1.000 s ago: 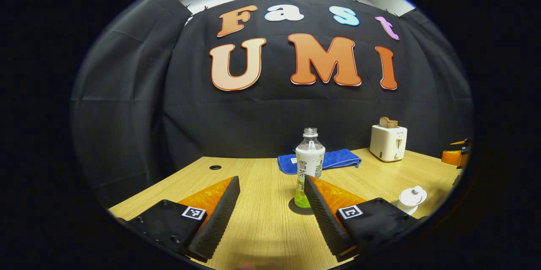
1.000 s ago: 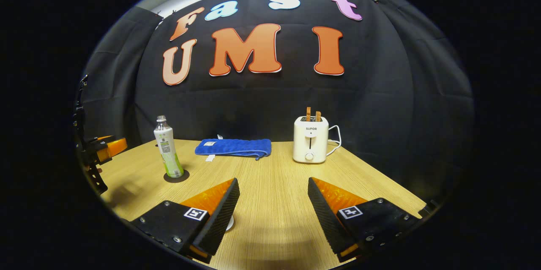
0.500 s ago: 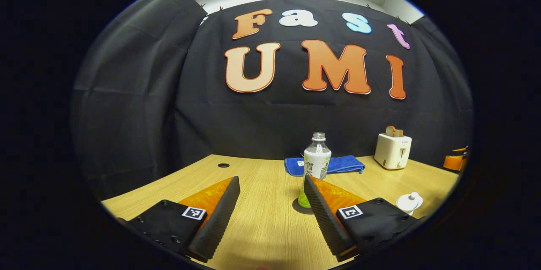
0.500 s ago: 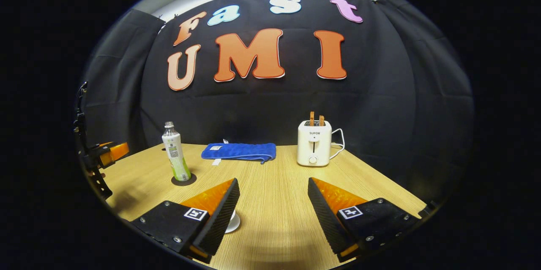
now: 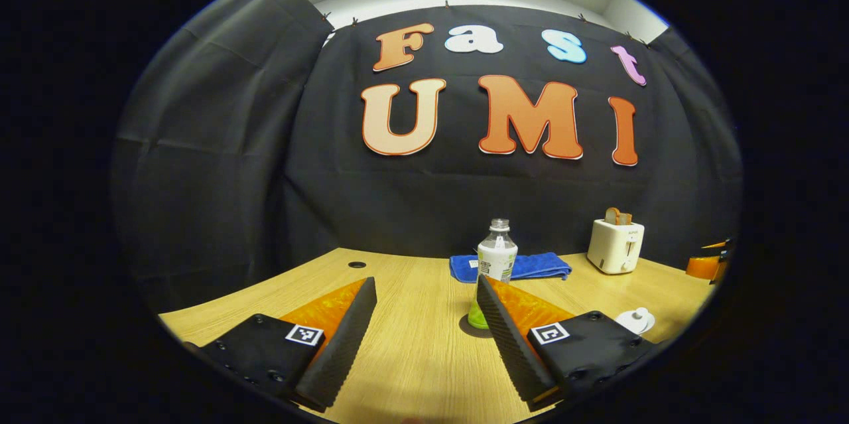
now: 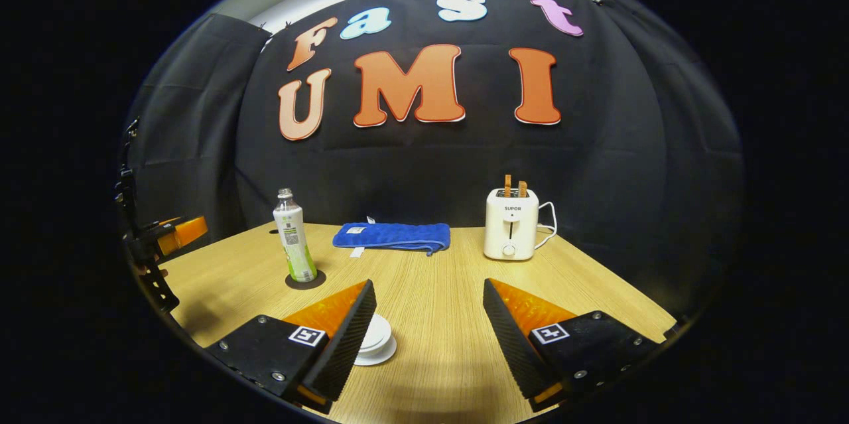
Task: Open the teacup lid with one hand, grasp the water bottle and pour water into the teacup with the other hand; after pouring, place the water bottle on the coaster and then close the teacup lid.
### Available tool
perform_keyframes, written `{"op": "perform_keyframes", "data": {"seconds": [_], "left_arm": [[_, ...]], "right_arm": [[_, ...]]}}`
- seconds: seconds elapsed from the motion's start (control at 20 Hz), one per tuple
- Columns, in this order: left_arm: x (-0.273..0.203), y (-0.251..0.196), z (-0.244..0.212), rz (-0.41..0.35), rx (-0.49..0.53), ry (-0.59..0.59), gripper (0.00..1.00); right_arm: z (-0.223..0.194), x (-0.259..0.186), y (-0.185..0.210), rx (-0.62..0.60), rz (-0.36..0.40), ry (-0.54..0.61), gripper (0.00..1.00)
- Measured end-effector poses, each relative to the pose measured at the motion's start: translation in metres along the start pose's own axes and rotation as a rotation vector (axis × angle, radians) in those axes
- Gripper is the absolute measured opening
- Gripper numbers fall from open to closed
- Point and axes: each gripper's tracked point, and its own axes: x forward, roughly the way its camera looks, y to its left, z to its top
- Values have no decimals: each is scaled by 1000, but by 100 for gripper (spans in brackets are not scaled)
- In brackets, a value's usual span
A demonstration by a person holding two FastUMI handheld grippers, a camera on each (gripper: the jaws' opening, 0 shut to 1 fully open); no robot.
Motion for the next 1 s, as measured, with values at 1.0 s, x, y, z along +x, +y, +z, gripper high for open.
{"op": "perform_keyframes", "data": {"seconds": [1.0], "left_arm": [[-6, -12, 2, -41, -33, -2, 95]], "right_arm": [[10, -7, -15, 27, -32, -31, 97]]}}
